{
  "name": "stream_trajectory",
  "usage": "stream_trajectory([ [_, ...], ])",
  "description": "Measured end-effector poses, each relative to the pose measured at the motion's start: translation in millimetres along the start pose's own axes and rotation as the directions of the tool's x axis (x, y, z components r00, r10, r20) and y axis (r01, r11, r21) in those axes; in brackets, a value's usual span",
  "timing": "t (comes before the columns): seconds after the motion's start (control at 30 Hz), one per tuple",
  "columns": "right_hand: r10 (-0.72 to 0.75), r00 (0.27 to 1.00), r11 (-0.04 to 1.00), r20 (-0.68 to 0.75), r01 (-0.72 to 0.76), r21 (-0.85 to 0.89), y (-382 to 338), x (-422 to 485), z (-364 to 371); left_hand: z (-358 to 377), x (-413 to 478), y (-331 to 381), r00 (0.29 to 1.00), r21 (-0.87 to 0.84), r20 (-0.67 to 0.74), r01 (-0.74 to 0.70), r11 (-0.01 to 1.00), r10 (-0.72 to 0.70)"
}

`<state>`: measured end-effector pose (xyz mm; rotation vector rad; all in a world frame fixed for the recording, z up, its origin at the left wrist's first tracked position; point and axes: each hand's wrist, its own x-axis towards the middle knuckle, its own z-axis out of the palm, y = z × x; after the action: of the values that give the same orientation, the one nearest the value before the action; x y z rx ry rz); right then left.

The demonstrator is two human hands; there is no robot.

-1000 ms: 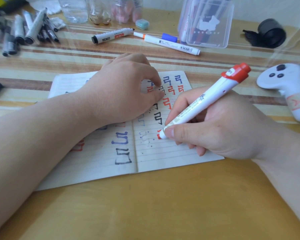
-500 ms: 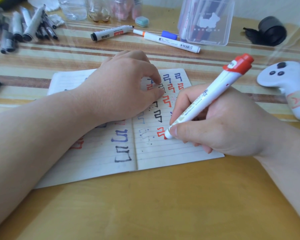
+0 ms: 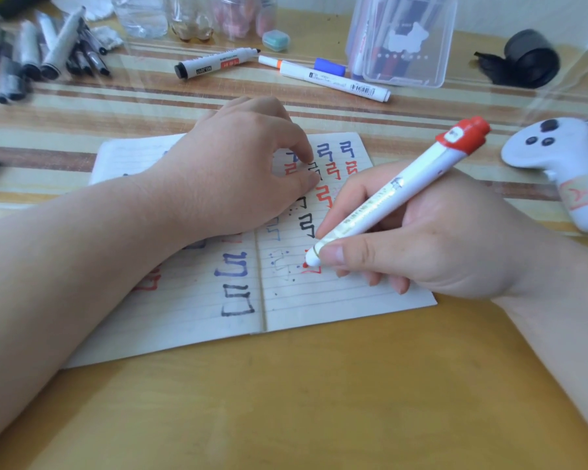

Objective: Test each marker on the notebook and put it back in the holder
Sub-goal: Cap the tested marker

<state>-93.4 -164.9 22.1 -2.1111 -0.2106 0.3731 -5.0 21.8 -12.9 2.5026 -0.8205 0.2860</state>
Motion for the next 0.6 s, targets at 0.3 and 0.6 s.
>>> stream_trajectory([
  [0.3,-0.046,0.992,0.995,-0.117,0.056,0.078,5.1,-2.3,-0.5,0.3,0.2,0.2,1.0,0.002,0.003,0.007,1.0,-0.007],
  [0.6,0.163,0.978,0.987,-0.127,-0.16,0.032,-0.5,1.3,6.7,0.6,-0.2,-1.1,1.0,0.002,0.003,0.007,1.0,-0.007],
])
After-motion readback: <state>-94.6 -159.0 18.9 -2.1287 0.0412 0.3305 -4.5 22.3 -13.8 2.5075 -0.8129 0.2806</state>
